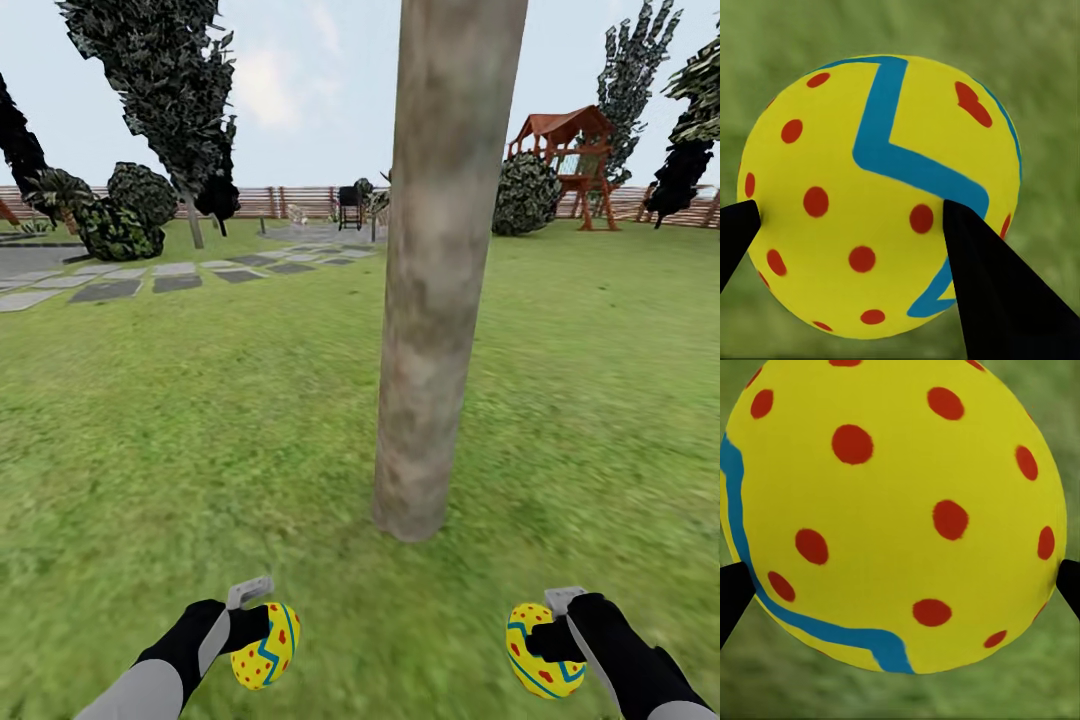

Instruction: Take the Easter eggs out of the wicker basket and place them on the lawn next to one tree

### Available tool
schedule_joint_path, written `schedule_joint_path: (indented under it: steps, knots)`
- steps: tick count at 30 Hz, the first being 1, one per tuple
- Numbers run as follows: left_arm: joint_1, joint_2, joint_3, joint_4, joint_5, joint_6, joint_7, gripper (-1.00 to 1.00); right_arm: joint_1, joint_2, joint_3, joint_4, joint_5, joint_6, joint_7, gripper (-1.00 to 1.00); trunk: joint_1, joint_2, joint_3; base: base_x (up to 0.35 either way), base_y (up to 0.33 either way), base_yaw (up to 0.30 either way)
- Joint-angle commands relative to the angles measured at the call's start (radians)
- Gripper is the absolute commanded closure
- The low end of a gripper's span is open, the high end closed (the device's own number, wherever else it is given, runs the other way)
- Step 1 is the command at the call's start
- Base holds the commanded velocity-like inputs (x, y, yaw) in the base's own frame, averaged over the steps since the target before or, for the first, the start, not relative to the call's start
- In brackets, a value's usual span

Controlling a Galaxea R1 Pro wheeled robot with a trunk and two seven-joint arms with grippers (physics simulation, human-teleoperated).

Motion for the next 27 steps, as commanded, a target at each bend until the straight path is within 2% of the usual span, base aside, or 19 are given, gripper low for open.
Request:
schedule_joint_path:
  steps: [1, 27]
  knots:
    - [0.000, -0.001, 0.007, -0.003, -0.011, 0.006, -0.005, 1.00, 0.000, -0.001, 0.002, -0.001, 0.009, 0.004, 0.007, 1.00, 0.000, -0.001, -0.005, 0.000, 0.000, 0.000]
    - [0.000, -0.001, 0.007, -0.003, -0.011, 0.005, -0.005, 1.00, 0.000, -0.001, 0.005, -0.001, 0.009, 0.004, 0.007, 1.00, 0.012, -0.007, -0.106, 0.000, 0.000, 0.000]
